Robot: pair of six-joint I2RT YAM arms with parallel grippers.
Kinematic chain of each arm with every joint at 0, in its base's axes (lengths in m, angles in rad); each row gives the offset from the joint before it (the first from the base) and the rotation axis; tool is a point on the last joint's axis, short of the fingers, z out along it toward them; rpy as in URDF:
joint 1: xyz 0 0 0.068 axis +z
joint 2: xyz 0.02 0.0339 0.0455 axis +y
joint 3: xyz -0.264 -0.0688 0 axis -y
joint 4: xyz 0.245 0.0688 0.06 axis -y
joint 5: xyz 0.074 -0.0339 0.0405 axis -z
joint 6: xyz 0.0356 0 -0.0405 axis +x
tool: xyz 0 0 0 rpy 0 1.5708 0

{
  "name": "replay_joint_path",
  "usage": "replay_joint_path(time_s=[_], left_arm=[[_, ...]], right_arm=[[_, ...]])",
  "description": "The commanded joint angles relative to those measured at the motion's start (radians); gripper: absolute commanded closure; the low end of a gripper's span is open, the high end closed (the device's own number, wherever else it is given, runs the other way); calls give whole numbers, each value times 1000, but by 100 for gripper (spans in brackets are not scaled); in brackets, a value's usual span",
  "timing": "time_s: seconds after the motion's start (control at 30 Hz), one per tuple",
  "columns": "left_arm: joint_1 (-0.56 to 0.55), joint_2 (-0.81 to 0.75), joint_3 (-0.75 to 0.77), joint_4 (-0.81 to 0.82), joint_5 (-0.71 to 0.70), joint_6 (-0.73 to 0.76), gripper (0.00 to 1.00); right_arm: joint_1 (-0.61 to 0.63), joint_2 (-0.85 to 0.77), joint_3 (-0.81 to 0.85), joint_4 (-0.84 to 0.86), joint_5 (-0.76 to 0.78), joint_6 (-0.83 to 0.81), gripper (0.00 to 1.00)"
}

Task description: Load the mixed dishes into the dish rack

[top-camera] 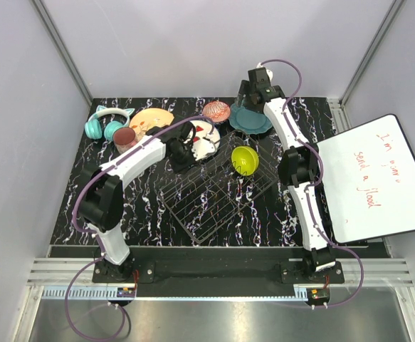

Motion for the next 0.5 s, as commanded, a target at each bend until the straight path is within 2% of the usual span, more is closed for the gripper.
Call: replay_joint_path(time_s=[0.0, 0.17, 0.33, 0.47], left_arm=[[-6, -18, 11, -14, -21, 8, 67], [-1, -49, -29, -15, -37, -3, 68], [10, -69, -49, -17, -46, -15, 68], [14, -87, -33, -24, -40, -31, 69]], right_arm=[[13, -9, -10, 36, -133, -19, 15], [14, 32, 4, 74, -300, -2, 16], [13, 35, -42, 113, -341, 12, 16], [13, 90, -27, 114, -372, 35, 21]])
